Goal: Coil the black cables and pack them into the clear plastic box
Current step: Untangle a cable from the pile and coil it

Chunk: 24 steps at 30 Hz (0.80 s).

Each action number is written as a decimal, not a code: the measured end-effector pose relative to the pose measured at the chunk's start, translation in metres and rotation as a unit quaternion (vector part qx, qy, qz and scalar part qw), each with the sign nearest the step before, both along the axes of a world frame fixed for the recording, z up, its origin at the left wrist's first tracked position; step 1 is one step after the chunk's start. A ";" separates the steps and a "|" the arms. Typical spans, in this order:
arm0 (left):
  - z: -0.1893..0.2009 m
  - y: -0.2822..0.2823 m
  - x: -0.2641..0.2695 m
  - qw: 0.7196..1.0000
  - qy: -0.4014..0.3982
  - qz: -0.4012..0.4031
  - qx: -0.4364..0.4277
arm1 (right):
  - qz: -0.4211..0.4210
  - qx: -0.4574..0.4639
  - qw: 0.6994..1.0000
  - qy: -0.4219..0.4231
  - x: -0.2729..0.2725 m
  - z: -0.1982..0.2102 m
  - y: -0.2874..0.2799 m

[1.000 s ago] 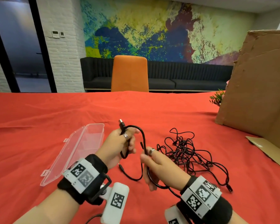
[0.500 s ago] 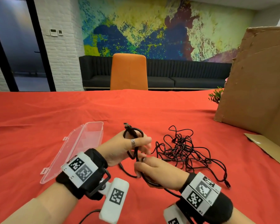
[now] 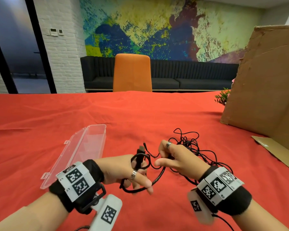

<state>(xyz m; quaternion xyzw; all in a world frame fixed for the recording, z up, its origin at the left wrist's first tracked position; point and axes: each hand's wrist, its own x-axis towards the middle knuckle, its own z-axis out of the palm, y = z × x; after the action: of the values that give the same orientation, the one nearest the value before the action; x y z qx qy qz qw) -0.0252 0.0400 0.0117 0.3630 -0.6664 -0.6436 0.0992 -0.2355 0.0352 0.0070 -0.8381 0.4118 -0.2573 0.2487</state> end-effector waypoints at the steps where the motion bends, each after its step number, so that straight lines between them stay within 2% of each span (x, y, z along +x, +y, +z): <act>1: 0.000 0.002 0.000 1.000 0.005 -0.020 0.006 | -0.004 0.013 1.000 -0.007 -0.001 -0.003 -0.002; 4: -0.003 0.004 -0.001 0.997 0.071 -0.027 0.028 | -0.016 0.076 0.996 -0.053 -0.004 -0.017 -0.008; 8: -0.003 0.008 -0.006 0.977 0.195 0.056 0.071 | -0.028 0.206 0.966 -0.155 -0.014 -0.031 -0.007; 10: -0.004 0.007 -0.008 0.962 0.246 0.109 0.054 | -0.031 0.270 0.943 -0.191 -0.017 -0.036 0.000; 13: -0.004 0.000 -0.010 0.933 0.292 0.211 -0.016 | -0.032 0.306 0.928 -0.210 -0.013 -0.038 0.012; 15: -0.007 -0.003 -0.015 0.913 0.296 0.273 -0.069 | -0.040 0.312 0.926 -0.209 -0.003 -0.036 0.020; 17: -0.010 -0.002 -0.022 0.904 0.255 0.316 -0.132 | -0.059 0.289 0.938 -0.181 0.009 -0.033 0.025; 20: -0.013 -0.002 -0.032 0.912 0.198 0.313 -0.180 | -0.085 0.223 0.962 -0.129 0.022 -0.026 0.023; 24: -0.006 -0.003 -0.036 0.940 0.168 0.261 -0.138 | -0.077 0.223 0.967 -0.100 0.029 -0.017 0.017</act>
<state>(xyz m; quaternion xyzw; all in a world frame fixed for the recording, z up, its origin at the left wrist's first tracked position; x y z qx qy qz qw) -0.0614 0.0374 0.0061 0.3934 -0.6044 -0.5482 0.4235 -0.2060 0.0523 -0.0095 -0.6975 0.4952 -0.2597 0.4482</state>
